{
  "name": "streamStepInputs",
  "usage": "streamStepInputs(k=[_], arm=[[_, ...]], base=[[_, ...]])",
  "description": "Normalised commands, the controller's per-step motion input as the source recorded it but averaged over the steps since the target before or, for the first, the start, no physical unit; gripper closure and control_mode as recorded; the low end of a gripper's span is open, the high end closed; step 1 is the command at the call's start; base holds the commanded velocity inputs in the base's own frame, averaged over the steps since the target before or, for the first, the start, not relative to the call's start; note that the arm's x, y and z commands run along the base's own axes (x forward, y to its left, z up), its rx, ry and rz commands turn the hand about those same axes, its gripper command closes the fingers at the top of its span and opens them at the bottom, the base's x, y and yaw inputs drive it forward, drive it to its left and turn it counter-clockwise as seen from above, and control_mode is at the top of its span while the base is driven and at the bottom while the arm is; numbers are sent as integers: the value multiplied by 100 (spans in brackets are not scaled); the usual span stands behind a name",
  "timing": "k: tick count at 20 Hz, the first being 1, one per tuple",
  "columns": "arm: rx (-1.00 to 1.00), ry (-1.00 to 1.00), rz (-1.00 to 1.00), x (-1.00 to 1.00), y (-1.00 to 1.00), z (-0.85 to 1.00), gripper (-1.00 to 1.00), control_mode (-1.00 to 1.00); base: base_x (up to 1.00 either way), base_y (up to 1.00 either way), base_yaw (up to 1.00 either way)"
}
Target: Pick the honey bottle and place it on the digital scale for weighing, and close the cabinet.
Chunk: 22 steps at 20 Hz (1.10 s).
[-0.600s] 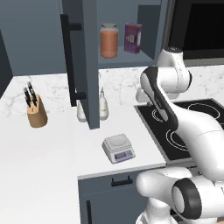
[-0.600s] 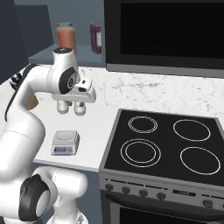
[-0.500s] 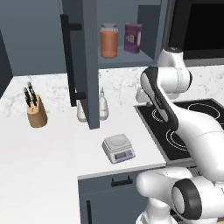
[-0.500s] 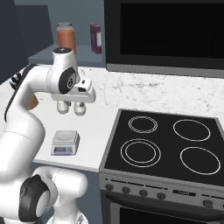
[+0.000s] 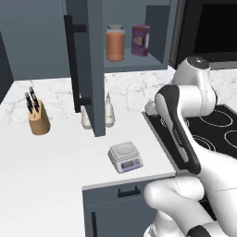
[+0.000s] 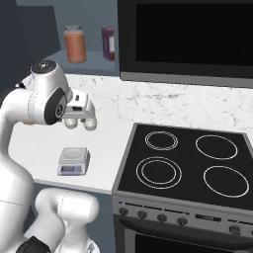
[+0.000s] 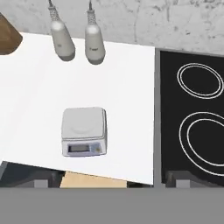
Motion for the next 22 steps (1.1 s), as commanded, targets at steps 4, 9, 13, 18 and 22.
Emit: streamStepInputs(k=[4, 9, 13, 18, 22], arm=[[0, -26, 14, -36, 9, 58, -100, -100], [0, -19, 14, -21, 17, 86, -100, -100], [0, -13, 8, -3, 30, 81, -100, -100], [0, -19, 9, 0, 21, 57, -100, -100], [0, -23, 10, 0, 9, 49, -100, -100]], base=[[0, 0, 0], [0, 0, 0], [0, 0, 0], [0, 0, 0], [0, 0, 0]])
